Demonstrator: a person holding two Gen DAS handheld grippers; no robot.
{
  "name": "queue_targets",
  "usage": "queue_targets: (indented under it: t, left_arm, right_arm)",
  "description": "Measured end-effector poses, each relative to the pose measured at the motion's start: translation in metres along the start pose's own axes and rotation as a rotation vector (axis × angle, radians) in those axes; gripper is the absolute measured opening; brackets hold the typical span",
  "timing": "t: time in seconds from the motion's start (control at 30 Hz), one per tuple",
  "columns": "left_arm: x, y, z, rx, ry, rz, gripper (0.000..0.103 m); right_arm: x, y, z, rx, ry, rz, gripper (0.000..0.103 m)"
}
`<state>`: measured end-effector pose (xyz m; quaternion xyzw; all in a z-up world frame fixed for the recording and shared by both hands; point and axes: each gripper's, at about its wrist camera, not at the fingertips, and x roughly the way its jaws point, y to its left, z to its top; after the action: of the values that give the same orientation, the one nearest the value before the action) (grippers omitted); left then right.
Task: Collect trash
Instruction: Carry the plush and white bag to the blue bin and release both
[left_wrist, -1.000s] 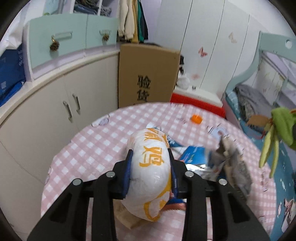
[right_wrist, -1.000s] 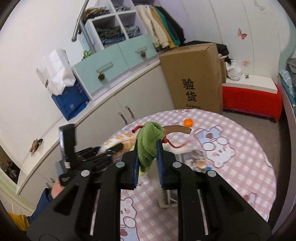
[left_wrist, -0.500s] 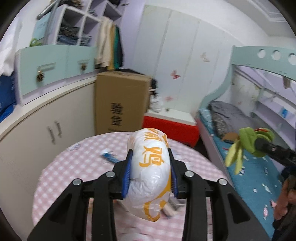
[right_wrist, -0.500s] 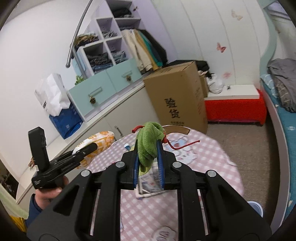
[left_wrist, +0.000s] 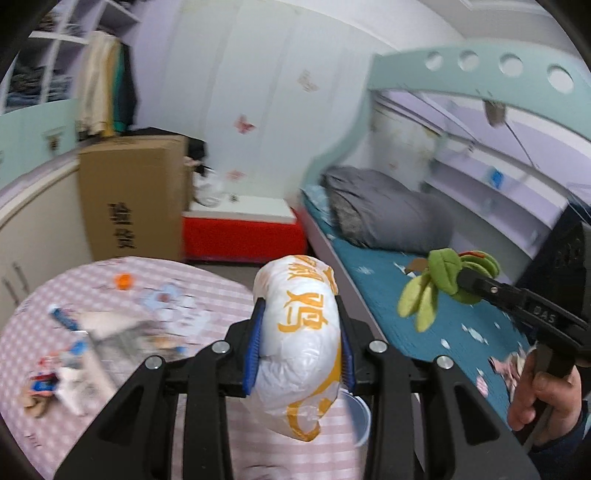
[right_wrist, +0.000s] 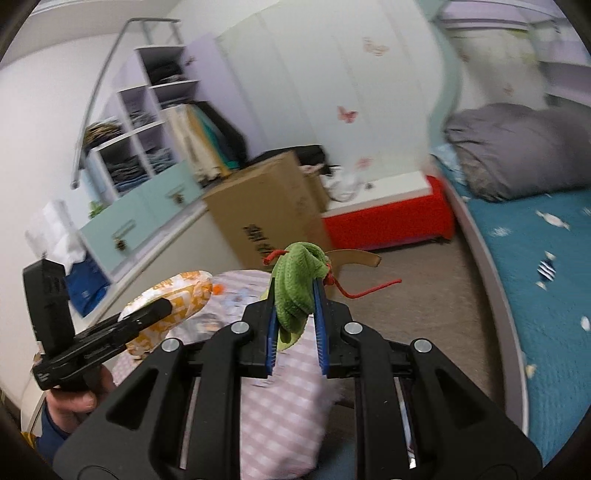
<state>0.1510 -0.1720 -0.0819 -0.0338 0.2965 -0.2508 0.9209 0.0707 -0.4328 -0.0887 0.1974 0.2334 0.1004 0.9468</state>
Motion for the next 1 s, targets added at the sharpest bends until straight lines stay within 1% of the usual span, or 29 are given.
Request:
queue_targets:
  t: [0.1, 0.2, 0.27, 0.33, 0.5, 0.67, 0.8, 0.9, 0.93, 1.0]
  left_arm:
    - [0.031, -0.031, -0.005, 0.038, 0.063, -0.041, 0.034]
    - [0.063, -0.059, -0.013, 0.063, 0.133, -0.077, 0.034]
    - [0.088, -0.076, -0.024, 0.079, 0.190, -0.097, 0.034]
    - [0.113, -0.092, -0.036, 0.094, 0.247, -0.106, 0.034]
    - [0.162, -0.118, -0.060, 0.118, 0.354, -0.110, 0.034]
    - [0.202, -0.133, -0.080, 0.143, 0.435, -0.085, 0.034]
    - [0.230, -0.136, -0.092, 0.152, 0.492, -0.060, 0.034]
    - [0.250, -0.134, -0.100, 0.153, 0.540, -0.046, 0.034]
    - [0.257, -0.135, -0.103, 0.152, 0.556, -0.041, 0.034]
    - [0.272, -0.136, -0.112, 0.151, 0.592, -0.031, 0.034]
  right_arm:
    - [-0.008, -0.036, -0.009, 0.038, 0.007, -0.071, 0.017]
    - [-0.008, -0.071, -0.022, 0.080, 0.040, -0.140, 0.017]
    - [-0.003, -0.097, -0.035, 0.124, 0.078, -0.178, 0.017]
    - [0.003, -0.115, -0.047, 0.149, 0.111, -0.211, 0.017]
    - [0.030, -0.160, -0.082, 0.219, 0.217, -0.262, 0.017]
    - [0.060, -0.196, -0.111, 0.284, 0.310, -0.291, 0.017]
    - [0.084, -0.212, -0.130, 0.325, 0.371, -0.299, 0.017]
    - [0.101, -0.230, -0.145, 0.364, 0.413, -0.297, 0.017]
    - [0.105, -0.235, -0.149, 0.374, 0.424, -0.298, 0.020]
    - [0.116, -0.247, -0.160, 0.412, 0.452, -0.287, 0.020]
